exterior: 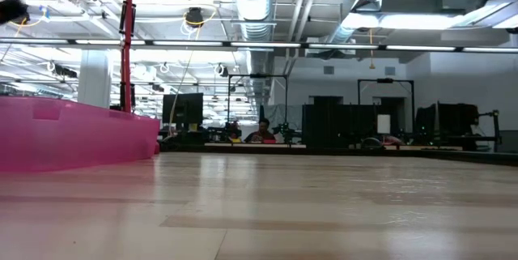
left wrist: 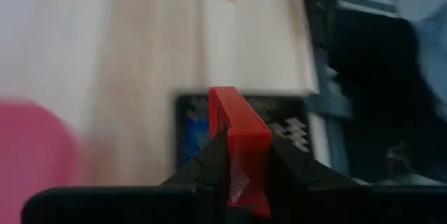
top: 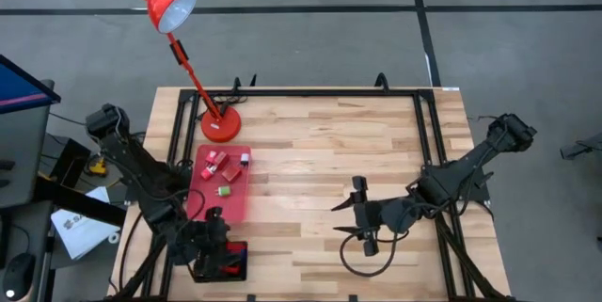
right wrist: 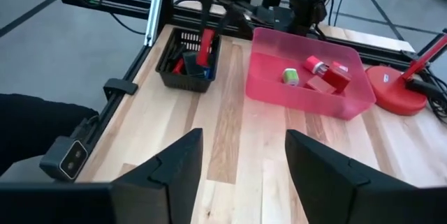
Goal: Pick & Place Office items
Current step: Put the red digital timer into the black bin, then return to Home Position
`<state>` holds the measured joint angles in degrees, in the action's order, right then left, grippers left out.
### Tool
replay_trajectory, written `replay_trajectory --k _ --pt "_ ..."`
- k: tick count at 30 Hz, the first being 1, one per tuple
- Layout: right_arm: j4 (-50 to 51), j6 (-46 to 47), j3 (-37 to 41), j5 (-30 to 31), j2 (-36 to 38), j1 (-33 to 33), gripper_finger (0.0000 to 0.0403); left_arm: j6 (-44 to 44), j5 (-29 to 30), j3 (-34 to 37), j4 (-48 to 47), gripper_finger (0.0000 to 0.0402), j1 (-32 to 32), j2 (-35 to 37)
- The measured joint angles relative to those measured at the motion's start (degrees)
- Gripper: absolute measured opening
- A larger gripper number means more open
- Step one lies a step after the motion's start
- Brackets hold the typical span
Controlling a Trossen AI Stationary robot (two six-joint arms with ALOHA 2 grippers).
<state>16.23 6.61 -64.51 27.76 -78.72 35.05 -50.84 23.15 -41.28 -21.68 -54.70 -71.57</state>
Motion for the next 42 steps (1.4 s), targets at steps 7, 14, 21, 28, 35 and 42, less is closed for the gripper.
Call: replay_trajectory --k 7,14,21,28,35,42 --pt "0.0 1.4 0.0 1.2 0.0 0.7 0.0192 -12.2 -6.0 -0.1 -1.0 0.0057 -4.1 0.0" --pt "-0.1 1.5 0.0 2.3 0.0 0.6 0.0192 -25.4 -10.9 -0.1 -9.3 0.0057 -7.9 0.0" --pt "-0.1 2.0 0.0 2.3 0.0 0.6 0.0191 -30.6 -12.6 -0.1 -8.9 0.0090 -8.8 0.0" --pt "-0.1 2.0 0.0 2.3 0.0 0.6 0.0191 -30.5 -8.9 -0.1 -9.9 0.0205 -8.8 0.0" --pt "0.3 0.5 0.0 2.5 1.6 2.1 0.0191 -18.6 0.3 -0.1 -9.9 0.0262 -9.5 0.5" --pt "5.9 3.3 0.0 5.8 4.6 5.5 0.0191 -13.6 19.6 10.9 -4.5 0.0236 -10.1 4.0"
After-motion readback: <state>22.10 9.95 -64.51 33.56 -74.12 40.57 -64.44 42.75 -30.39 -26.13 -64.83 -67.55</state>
